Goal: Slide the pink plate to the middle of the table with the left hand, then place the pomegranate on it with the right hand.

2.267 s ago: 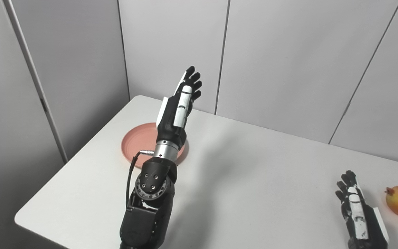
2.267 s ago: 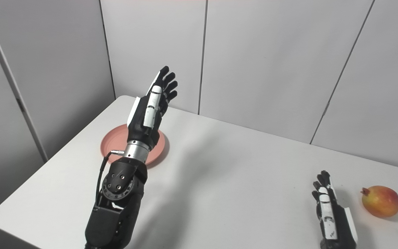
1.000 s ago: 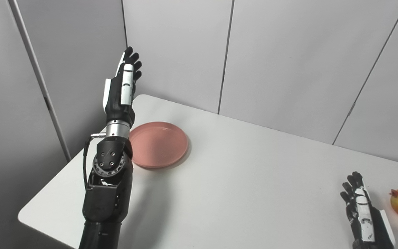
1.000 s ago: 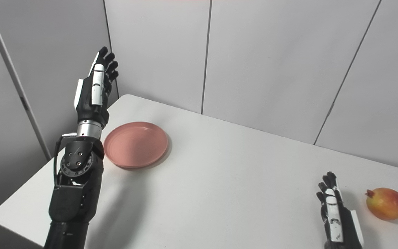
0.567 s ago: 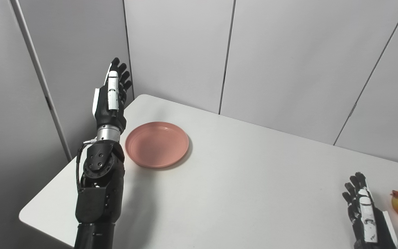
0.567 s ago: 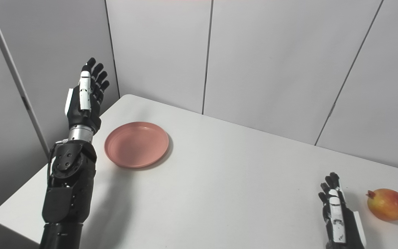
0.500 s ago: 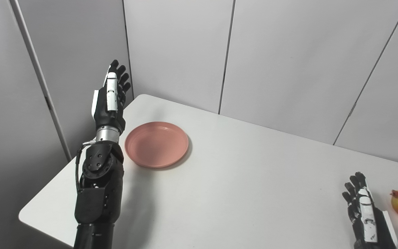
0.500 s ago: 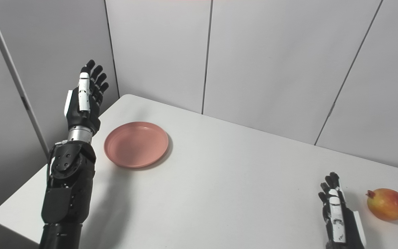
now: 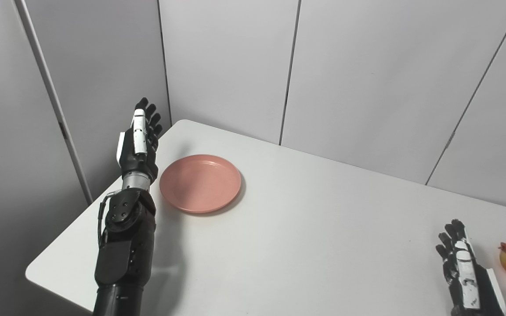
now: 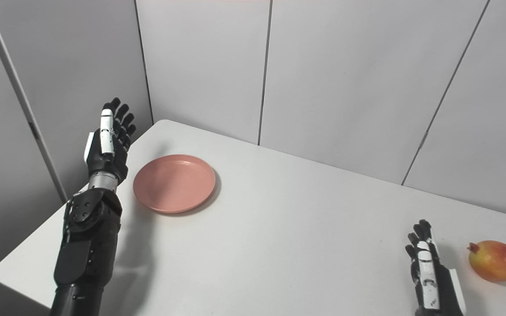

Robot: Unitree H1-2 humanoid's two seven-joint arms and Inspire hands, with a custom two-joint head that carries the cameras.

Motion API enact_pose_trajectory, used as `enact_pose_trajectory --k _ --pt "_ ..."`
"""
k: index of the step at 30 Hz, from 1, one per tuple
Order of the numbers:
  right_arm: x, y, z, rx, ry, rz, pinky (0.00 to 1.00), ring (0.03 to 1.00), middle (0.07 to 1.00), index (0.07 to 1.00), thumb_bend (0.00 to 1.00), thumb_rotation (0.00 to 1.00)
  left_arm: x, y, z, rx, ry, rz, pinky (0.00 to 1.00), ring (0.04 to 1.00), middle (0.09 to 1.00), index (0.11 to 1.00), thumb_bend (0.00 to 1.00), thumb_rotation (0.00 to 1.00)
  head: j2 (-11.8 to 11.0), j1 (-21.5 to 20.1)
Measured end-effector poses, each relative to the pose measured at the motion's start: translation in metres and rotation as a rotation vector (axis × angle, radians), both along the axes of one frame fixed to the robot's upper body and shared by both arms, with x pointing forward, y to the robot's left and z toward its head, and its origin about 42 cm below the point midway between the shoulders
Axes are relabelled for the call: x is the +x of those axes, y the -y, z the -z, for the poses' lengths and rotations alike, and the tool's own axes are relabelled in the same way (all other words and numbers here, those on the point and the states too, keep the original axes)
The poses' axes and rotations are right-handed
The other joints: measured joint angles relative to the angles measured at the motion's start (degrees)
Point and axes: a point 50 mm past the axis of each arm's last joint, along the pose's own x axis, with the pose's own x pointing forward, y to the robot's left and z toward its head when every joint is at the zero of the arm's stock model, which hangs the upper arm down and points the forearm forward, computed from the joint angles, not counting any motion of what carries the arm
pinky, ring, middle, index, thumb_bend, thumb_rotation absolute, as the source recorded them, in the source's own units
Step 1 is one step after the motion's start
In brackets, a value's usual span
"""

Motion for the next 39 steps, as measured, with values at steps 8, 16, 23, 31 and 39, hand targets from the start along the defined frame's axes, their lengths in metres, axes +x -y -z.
enact_pose_trajectory --k 8,16,23,31,39 --pt "0.0 0.0 0.0 0.006 -0.001 0.0 1.0 1.0 1.0 1.0 0.05 1.0 -0.002 -0.008 0.013 -0.018 -0.021 -0.025 0.99 0.968 0.968 0.947 0.34 1.0 0.09 0.09" --pt "0.0 0.0 0.0 0.003 0.001 0.002 1.0 1.0 1.0 1.0 0.04 1.0 -0.006 -0.017 0.019 -0.038 -0.03 -0.055 0.98 0.968 0.967 0.946 0.35 1.0 0.09 0.26" --pt "0.0 0.001 0.0 0.002 0.0 0.004 1.0 1.0 1.0 1.0 0.05 1.0 -0.008 -0.021 0.02 -0.046 -0.029 -0.069 0.99 0.971 0.97 0.954 0.34 1.0 0.09 0.44" --pt "0.0 0.001 0.0 -0.005 0.002 0.003 1.0 1.0 1.0 1.0 0.04 1.0 -0.011 -0.026 0.039 -0.093 -0.072 -0.08 0.99 0.972 0.964 0.947 0.34 1.0 0.0 0.53" --pt "0.0 0.001 0.0 -0.002 0.002 0.003 1.0 1.0 1.0 1.0 0.04 1.0 -0.014 -0.032 0.055 -0.089 -0.106 -0.063 0.97 0.961 0.956 0.94 0.36 1.0 0.09 0.88"
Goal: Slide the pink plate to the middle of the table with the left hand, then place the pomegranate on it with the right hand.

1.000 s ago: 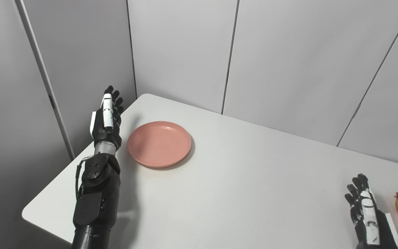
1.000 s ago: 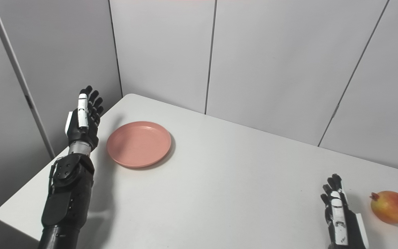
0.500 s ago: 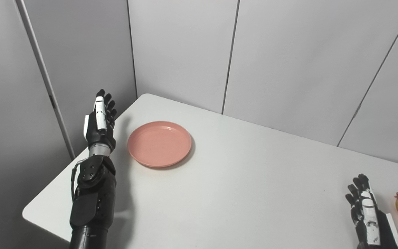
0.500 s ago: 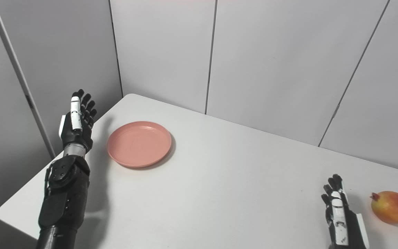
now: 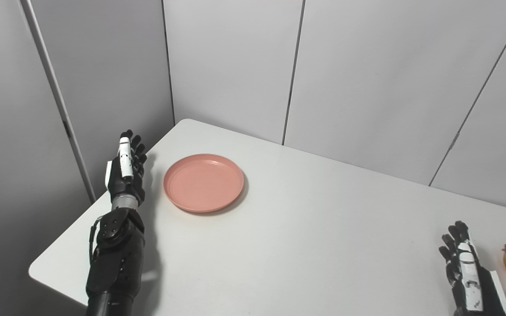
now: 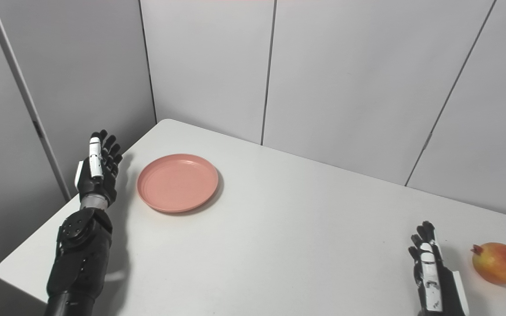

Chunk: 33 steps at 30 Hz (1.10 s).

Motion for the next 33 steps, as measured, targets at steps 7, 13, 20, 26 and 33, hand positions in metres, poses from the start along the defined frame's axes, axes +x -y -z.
enact_pose_trajectory --k 7,13,20,26,33 --pt "0.0 0.0 0.001 0.0 -0.002 -0.001 1.0 1.0 1.0 1.0 0.04 1.0 -0.002 0.001 0.015 -0.011 -0.028 0.04 0.95 0.954 0.951 0.937 0.35 1.0 0.09 -0.17" --pt "0.0 0.0 0.0 0.016 -0.002 -0.004 1.0 1.0 1.0 1.0 0.04 1.0 0.0 0.001 0.023 0.004 -0.013 0.061 0.98 0.959 0.966 0.952 0.37 1.0 0.26 -0.35" --pt "0.0 0.0 0.0 0.014 -0.002 -0.005 1.0 1.0 1.0 1.0 0.04 1.0 0.005 0.008 0.027 0.019 -0.022 0.099 0.99 0.985 0.985 0.971 0.35 1.0 0.26 -0.35" --pt "0.0 0.0 0.0 0.015 0.0 -0.004 1.0 1.0 1.0 1.0 0.04 1.0 0.008 0.016 0.027 0.026 -0.032 0.125 0.97 0.959 0.964 0.938 0.36 1.0 0.44 -0.7" --pt "-0.002 -0.001 0.0 0.013 0.001 -0.006 1.0 1.0 1.0 1.0 0.06 1.0 0.014 0.024 0.027 0.024 -0.05 0.158 0.95 0.954 0.952 0.933 0.37 1.0 0.79 -1.31"
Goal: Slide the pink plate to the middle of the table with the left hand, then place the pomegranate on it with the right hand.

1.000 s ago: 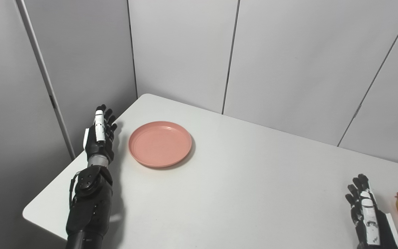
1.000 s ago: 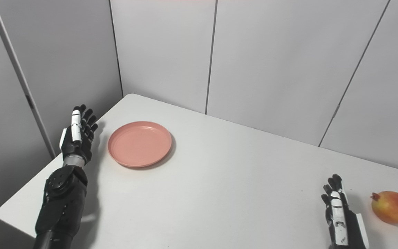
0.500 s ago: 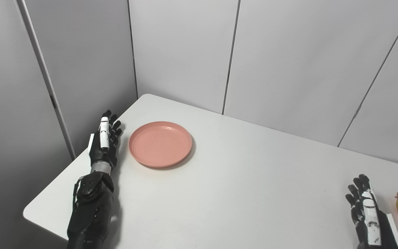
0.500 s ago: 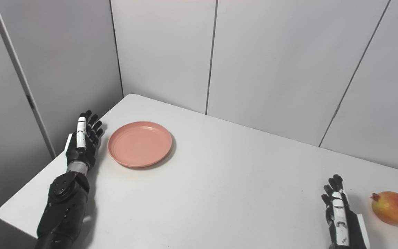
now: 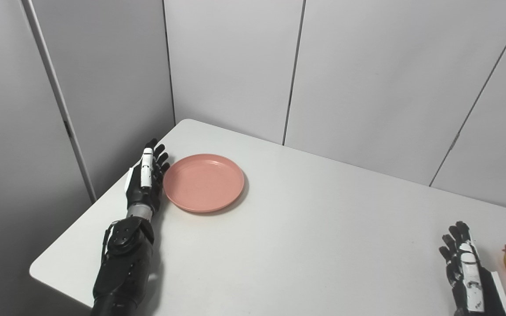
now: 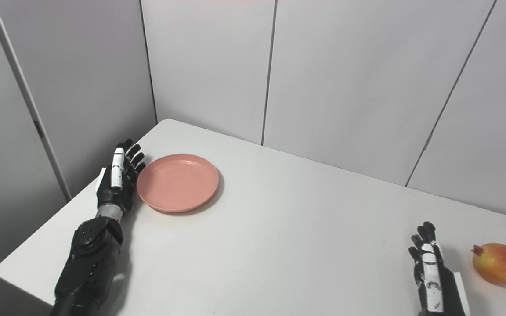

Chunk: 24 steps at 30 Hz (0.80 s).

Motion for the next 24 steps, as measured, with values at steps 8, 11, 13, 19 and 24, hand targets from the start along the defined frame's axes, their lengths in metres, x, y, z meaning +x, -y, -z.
enact_pose_trajectory --k 8,11,13,19,24 --pt "-0.002 -0.001 0.0 -0.003 -0.009 0.0 1.0 1.0 1.0 1.0 0.05 1.0 0.005 0.012 -0.005 -0.016 -0.018 0.043 0.94 0.95 0.947 0.931 0.37 1.0 0.09 -0.35" --pt "-0.002 -0.002 0.001 -0.014 -0.009 0.005 1.0 0.999 1.0 1.0 0.05 1.0 0.006 0.02 -0.003 -0.039 -0.02 0.055 0.95 0.952 0.948 0.931 0.36 1.0 0.09 -0.53" --pt "-0.002 -0.002 0.001 -0.026 -0.009 0.007 1.0 1.0 1.0 1.0 0.06 1.0 0.008 0.024 -0.003 -0.044 -0.02 0.067 0.96 0.955 0.951 0.935 0.36 1.0 0.18 -0.7" --pt "-0.002 -0.003 0.001 -0.031 -0.009 -0.004 1.0 1.0 1.0 1.0 0.08 1.0 0.013 0.036 -0.006 -0.053 -0.024 0.105 0.96 0.953 0.954 0.941 0.36 1.0 0.35 -1.23" --pt "-0.002 -0.003 0.001 -0.03 -0.011 -0.004 1.0 1.0 1.0 1.0 0.08 1.0 0.016 0.049 -0.004 -0.056 -0.029 0.147 0.96 0.949 0.951 0.94 0.37 1.0 0.79 -1.67"
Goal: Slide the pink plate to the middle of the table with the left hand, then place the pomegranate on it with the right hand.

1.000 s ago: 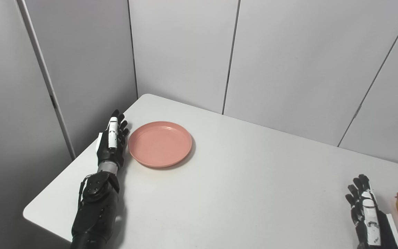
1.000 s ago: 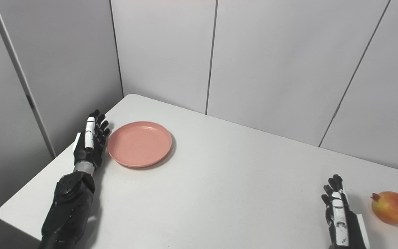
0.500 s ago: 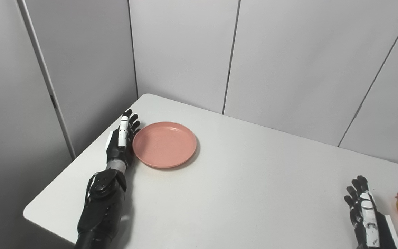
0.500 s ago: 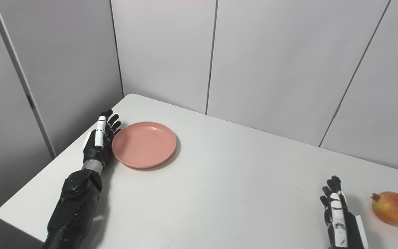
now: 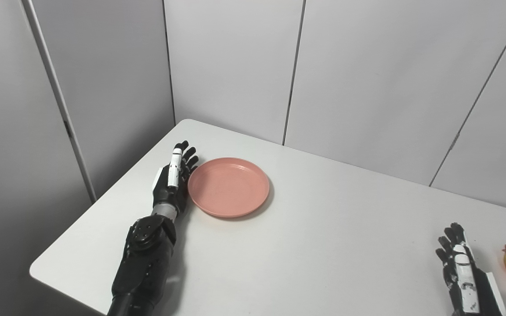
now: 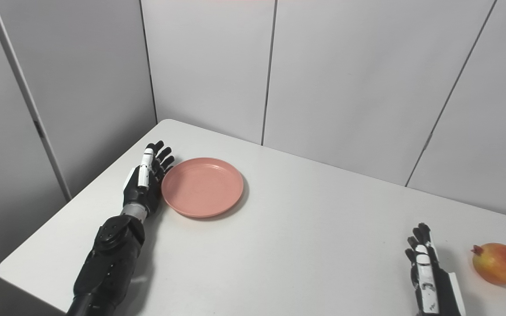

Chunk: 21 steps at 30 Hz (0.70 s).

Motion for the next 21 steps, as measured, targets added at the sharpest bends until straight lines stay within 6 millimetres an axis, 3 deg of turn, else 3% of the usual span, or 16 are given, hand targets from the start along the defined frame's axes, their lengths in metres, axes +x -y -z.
enact_pose_trajectory --k 9,15,21 --pt "0.0 0.0 0.001 -0.006 -0.003 0.003 1.0 0.996 0.999 1.0 0.09 1.0 0.009 0.04 -0.001 -0.029 -0.013 0.101 0.97 0.962 0.959 0.946 0.37 1.0 1.05 -1.14" --pt "0.001 -0.001 0.002 -0.012 -0.006 0.007 1.0 0.993 0.999 1.0 0.11 1.0 0.012 0.058 0.0 -0.021 -0.025 0.143 0.93 0.944 0.946 0.94 0.36 1.0 1.67 -2.11" --pt "0.001 -0.002 0.002 -0.008 -0.008 0.003 1.0 0.989 0.995 1.0 0.12 1.0 0.014 0.079 0.001 0.0 -0.029 0.214 0.95 0.953 0.953 0.942 0.38 1.0 2.46 -3.25"
